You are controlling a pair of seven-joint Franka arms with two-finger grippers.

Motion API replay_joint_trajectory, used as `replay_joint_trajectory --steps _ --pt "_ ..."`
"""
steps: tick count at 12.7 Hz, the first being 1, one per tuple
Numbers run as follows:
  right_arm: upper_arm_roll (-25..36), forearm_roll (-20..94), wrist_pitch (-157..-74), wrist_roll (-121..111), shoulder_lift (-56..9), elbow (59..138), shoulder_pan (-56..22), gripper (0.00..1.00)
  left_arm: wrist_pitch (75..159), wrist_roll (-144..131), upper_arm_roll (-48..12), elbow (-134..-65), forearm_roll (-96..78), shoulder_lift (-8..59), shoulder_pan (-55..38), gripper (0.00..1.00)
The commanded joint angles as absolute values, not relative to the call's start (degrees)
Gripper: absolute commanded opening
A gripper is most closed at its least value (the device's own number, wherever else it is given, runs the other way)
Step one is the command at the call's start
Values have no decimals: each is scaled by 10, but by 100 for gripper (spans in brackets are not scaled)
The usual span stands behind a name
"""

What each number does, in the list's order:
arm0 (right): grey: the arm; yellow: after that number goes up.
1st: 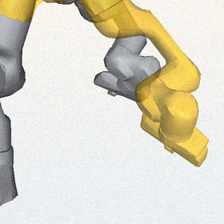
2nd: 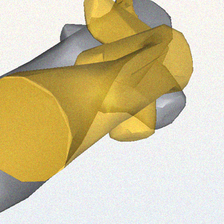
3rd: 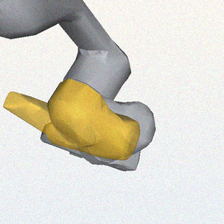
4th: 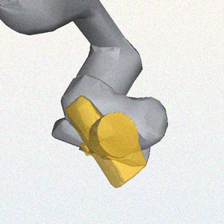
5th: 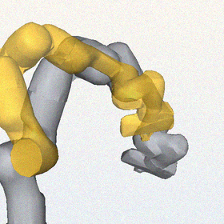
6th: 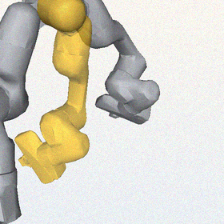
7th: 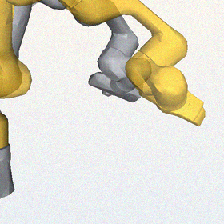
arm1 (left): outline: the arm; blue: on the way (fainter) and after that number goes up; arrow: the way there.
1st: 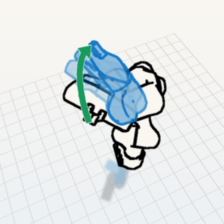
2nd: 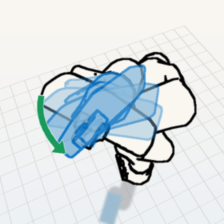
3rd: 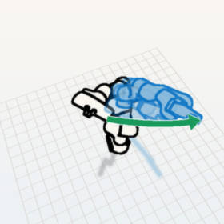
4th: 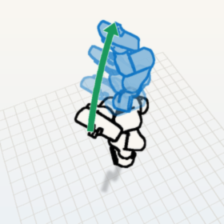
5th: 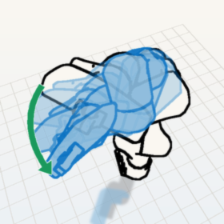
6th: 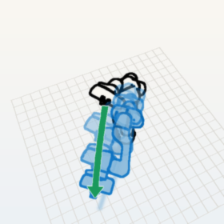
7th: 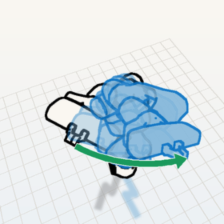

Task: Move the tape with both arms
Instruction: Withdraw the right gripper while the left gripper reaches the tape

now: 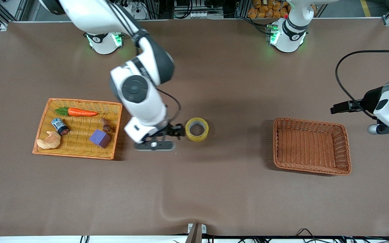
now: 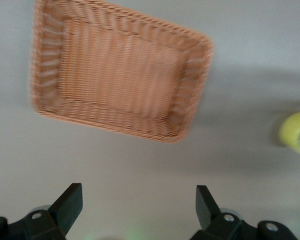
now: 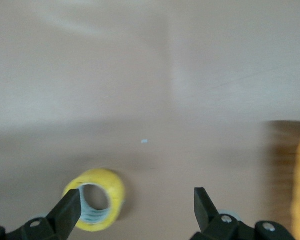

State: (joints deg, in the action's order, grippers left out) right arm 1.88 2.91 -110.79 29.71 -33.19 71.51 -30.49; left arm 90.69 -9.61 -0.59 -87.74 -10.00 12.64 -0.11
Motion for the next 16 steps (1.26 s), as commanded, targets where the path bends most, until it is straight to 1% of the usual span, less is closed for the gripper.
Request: replay_joint_trajectory --steps 1,2,3,4,7,9,11,12,14,16 --pt "7 28 -1114 226 -191 870 -231 100 915 -239 -12 -862 -118 127 -66 100" --pt "9 26 -1114 220 -151 908 -214 100 916 -280 -11 -846 -120 128 -95 100" --pt "9 26 -1107 215 -118 935 -180 100 917 -307 -11 -835 -120 133 -119 100" --pt "8 25 -1092 195 -97 950 -152 100 925 -318 -12 -834 -120 133 -134 100" --pt "9 -2 -1032 88 -63 954 -81 100 946 -321 -18 -834 -116 134 -186 100" --pt "4 -8 -1012 59 -28 978 -35 100 972 -331 -18 -835 -113 139 -233 100" --pt "4 -4 -1006 6 2 1005 -1 100 1003 -352 -17 -835 -111 178 -270 100" --pt "7 -1 -991 -2 5 1004 9 100 1025 -353 -16 -835 -109 207 -288 100" --pt "8 -1 -986 -30 31 1006 22 100 1059 -374 -17 -835 -60 276 -333 100" --pt "8 -1 -970 -116 42 1005 47 100 1103 -450 -17 -835 -17 333 -365 100"
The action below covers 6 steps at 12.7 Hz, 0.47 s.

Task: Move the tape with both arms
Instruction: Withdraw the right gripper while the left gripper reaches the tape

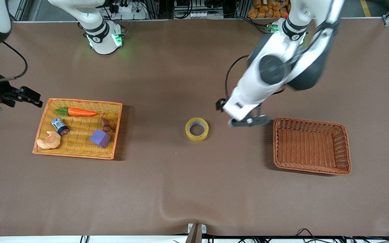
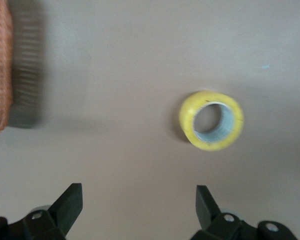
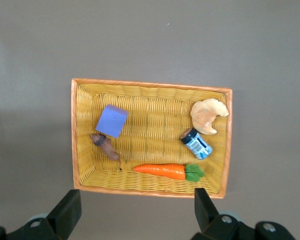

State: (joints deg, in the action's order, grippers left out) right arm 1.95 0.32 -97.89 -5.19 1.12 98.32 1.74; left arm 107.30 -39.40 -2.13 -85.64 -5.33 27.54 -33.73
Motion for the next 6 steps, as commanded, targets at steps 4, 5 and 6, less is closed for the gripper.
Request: replay_joint_trajectory --steps 4,5,6 --pt "21 -1 -935 -127 41 997 55 100 1268 -567 -17 -837 -5 409 -395 100" --pt "21 -1 -919 -107 40 983 53 100 1284 -577 -17 -838 -3 423 -402 100" --pt "21 -1 -903 -97 39 967 48 100 1286 -579 -17 -838 -1 433 -409 100"
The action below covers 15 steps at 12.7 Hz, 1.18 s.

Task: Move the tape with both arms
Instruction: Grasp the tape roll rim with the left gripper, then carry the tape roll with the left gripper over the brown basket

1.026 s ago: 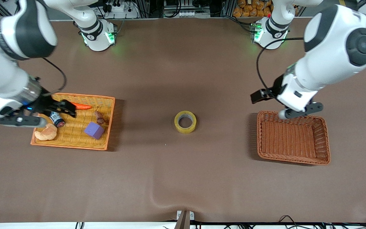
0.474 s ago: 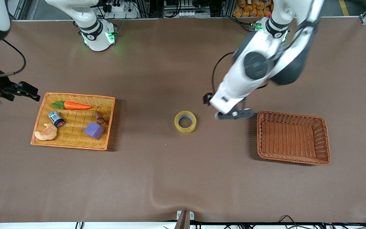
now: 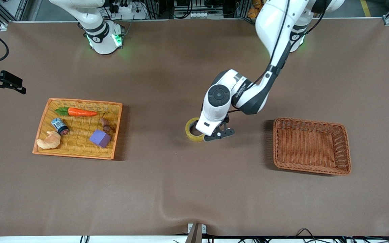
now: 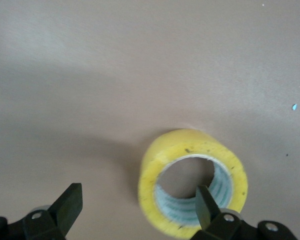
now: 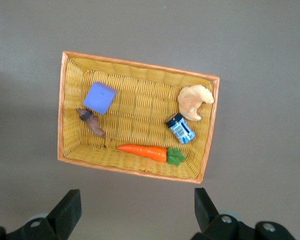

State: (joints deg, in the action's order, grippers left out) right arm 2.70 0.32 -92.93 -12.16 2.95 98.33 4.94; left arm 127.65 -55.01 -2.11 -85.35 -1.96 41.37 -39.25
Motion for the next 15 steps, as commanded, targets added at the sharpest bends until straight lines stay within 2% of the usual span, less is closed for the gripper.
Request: replay_joint_trajectory --steps 1,6,7,8,9,15 --pt "21 -1 -896 -91 37 955 47 100 1287 -579 -17 -838 -1 440 -412 100" --pt "18 -3 -894 -36 33 941 45 100 1289 -580 -17 -839 1 463 -417 100" --pt "18 -3 -895 -36 33 941 46 100 1292 -580 -17 -839 0 467 -417 49" --pt "18 -3 -895 -36 33 940 46 100 1293 -580 -16 -839 1 472 -423 20" --pt "18 -5 -896 -38 33 940 46 100 1296 -580 -12 -840 3 474 -432 0" --pt "18 -9 -891 -41 31 918 41 100 1296 -636 -11 -840 4 453 -427 0"
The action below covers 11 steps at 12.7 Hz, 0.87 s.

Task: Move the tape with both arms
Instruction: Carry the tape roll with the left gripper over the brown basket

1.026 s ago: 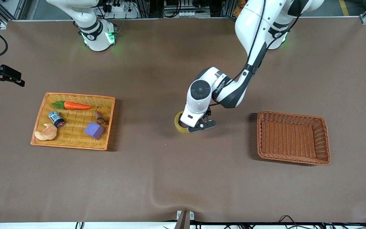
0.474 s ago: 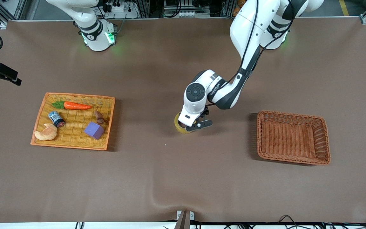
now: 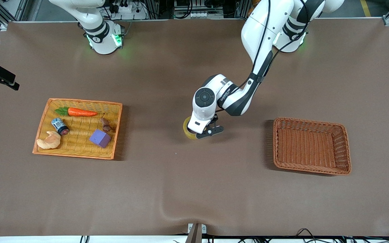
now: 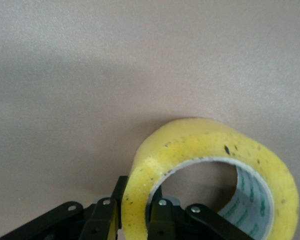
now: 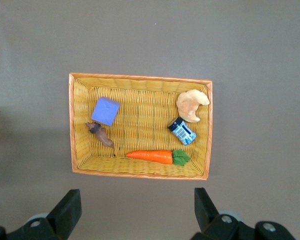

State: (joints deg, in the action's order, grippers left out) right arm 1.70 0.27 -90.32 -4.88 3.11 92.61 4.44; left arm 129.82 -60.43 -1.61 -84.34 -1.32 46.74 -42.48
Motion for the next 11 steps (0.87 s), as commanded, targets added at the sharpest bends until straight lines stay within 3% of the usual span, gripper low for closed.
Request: replay_joint_trajectory --steps 1,6,8,11 --pt "18 -10 -869 -40 30 919 41 100 1289 -649 -11 -842 4 437 -424 0" --pt "20 -6 -860 -40 14 925 43 100 1159 -701 43 -843 4 360 -380 0" --pt "19 -5 -860 -37 5 924 41 100 1088 -694 42 -851 4 317 -302 0" --pt "19 -5 -860 -36 -6 918 40 100 1074 -676 37 -853 1 293 -173 0"
